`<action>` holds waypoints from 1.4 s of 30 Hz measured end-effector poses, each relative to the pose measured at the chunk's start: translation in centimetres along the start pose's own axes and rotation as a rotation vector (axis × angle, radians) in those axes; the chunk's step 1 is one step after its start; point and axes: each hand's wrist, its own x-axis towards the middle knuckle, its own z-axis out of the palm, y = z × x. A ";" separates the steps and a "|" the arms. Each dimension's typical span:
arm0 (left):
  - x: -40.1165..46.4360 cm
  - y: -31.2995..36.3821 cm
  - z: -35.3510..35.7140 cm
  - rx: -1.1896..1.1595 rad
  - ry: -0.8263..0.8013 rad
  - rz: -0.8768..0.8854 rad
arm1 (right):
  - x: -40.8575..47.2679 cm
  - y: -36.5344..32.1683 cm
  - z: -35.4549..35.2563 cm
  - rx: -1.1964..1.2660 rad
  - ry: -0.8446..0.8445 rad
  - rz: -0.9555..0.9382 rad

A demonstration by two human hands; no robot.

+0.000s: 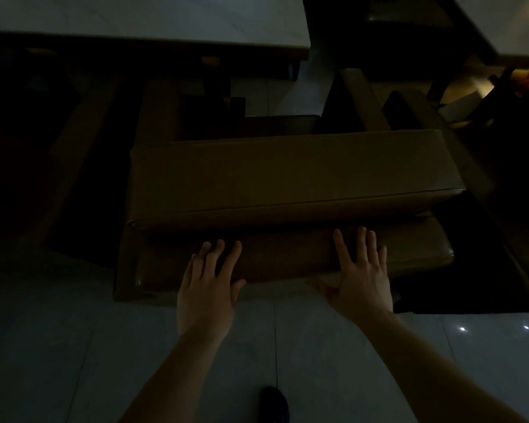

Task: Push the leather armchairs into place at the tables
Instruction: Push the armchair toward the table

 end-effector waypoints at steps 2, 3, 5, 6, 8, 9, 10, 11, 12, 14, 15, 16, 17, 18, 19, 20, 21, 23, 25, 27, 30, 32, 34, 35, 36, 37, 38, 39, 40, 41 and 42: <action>-1.1 -0.9 -0.2 -0.001 -0.006 0.002 | -1.3 -1.0 0.6 -0.001 0.012 0.012; -1.7 -1.4 -0.2 -0.004 -0.006 0.006 | -2.0 -1.5 0.9 -0.005 0.016 0.017; -2.9 -2.6 -0.5 -0.001 -0.003 0.021 | -3.4 -2.5 1.4 -0.011 0.029 0.022; -3.4 -3.2 -0.6 -0.003 -0.002 0.031 | -4.1 -3.0 1.6 -0.013 0.034 0.024; -4.3 -4.5 -0.9 -0.012 -0.002 0.051 | -5.3 -4.1 2.0 -0.027 0.035 0.032; -4.6 -5.1 -0.9 -0.011 -0.004 0.061 | -5.7 -4.6 2.2 -0.030 0.038 0.036; -4.7 -5.6 -1.0 -0.007 -0.004 0.070 | -5.9 -4.9 2.4 -0.026 0.047 0.038; -4.8 -5.9 -1.0 -0.005 -0.002 0.078 | -6.0 -5.1 2.5 -0.016 0.057 0.042; -4.7 -6.1 -0.9 -0.008 0.001 0.084 | -6.0 -5.2 2.6 -0.007 0.059 0.044; -4.4 -6.1 -0.7 -0.032 0.003 0.082 | -5.8 -5.1 2.8 -0.011 0.040 0.044; -4.2 -6.1 -0.5 -0.045 0.012 0.080 | -5.6 -5.0 2.9 -0.011 0.037 0.041; -4.1 -6.0 -0.3 -0.051 0.022 0.080 | -5.5 -4.9 3.0 -0.004 0.042 0.036; -4.0 -6.0 -0.2 -0.049 0.032 0.083 | -5.2 -4.8 3.0 0.005 0.047 0.033; -3.8 -5.9 -0.1 -0.045 0.040 0.088 | -4.9 -4.8 3.0 0.012 0.047 0.032; -3.4 -5.8 0.0 -0.043 0.044 0.091 | -4.5 -4.7 3.0 0.015 0.047 0.031; -2.8 -5.6 0.1 -0.045 0.042 0.089 | -3.9 -4.6 2.8 0.013 0.045 0.030; -2.1 -5.4 0.0 -0.047 0.038 0.086 | -3.2 -4.4 2.6 0.008 0.043 0.028; -0.3 -4.9 -0.2 -0.051 0.037 0.080 | -1.3 -4.1 1.8 0.005 0.037 0.028; 1.7 -4.4 -0.5 -0.052 0.039 0.072 | 0.8 -3.8 1.1 -0.003 0.026 0.029; 3.7 -3.9 -0.7 -0.051 0.035 0.057 | 2.8 -3.5 0.5 -0.009 0.013 0.027; 6.2 -3.4 -0.7 -0.051 0.015 0.034 | 5.2 -3.1 -0.3 0.002 -0.011 0.026; 7.5 -3.1 -0.8 -0.054 0.006 0.014 | 6.5 -3.0 -0.5 0.004 -0.028 0.023; 8.5 -2.9 -0.8 -0.048 0.007 0.007 | 7.4 -2.9 -0.8 0.014 -0.018 0.018; 8.8 -2.9 -0.8 -0.040 0.005 0.005 | 7.7 -2.9 -0.9 0.018 -0.022 0.016; 9.1 -2.8 -0.9 -0.032 -0.001 0.002 | 7.9 -2.8 -1.1 0.018 -0.033 0.015; 9.3 -2.7 -1.0 -0.030 -0.010 -0.002 | 8.0 -2.8 -1.4 0.013 -0.049 0.014; 9.5 -2.6 -1.3 -0.034 -0.022 -0.008 | 8.1 -2.7 -1.7 -0.004 -0.072 0.011; 9.7 -2.5 -1.5 -0.042 -0.043 -0.016 | 8.3 -2.6 -2.0 -0.029 -0.105 0.003; 9.8 -2.4 -1.9 -0.048 -0.076 -0.026 | 8.3 -2.6 -2.4 -0.052 -0.142 -0.005; 9.9 -2.3 -2.3 -0.052 -0.115 -0.036 | 8.3 -2.5 -3.0 -0.062 -0.175 -0.013; 10.0 -2.2 -2.8 -0.052 -0.157 -0.045 | 8.2 -2.4 -3.7 -0.052 -0.204 -0.015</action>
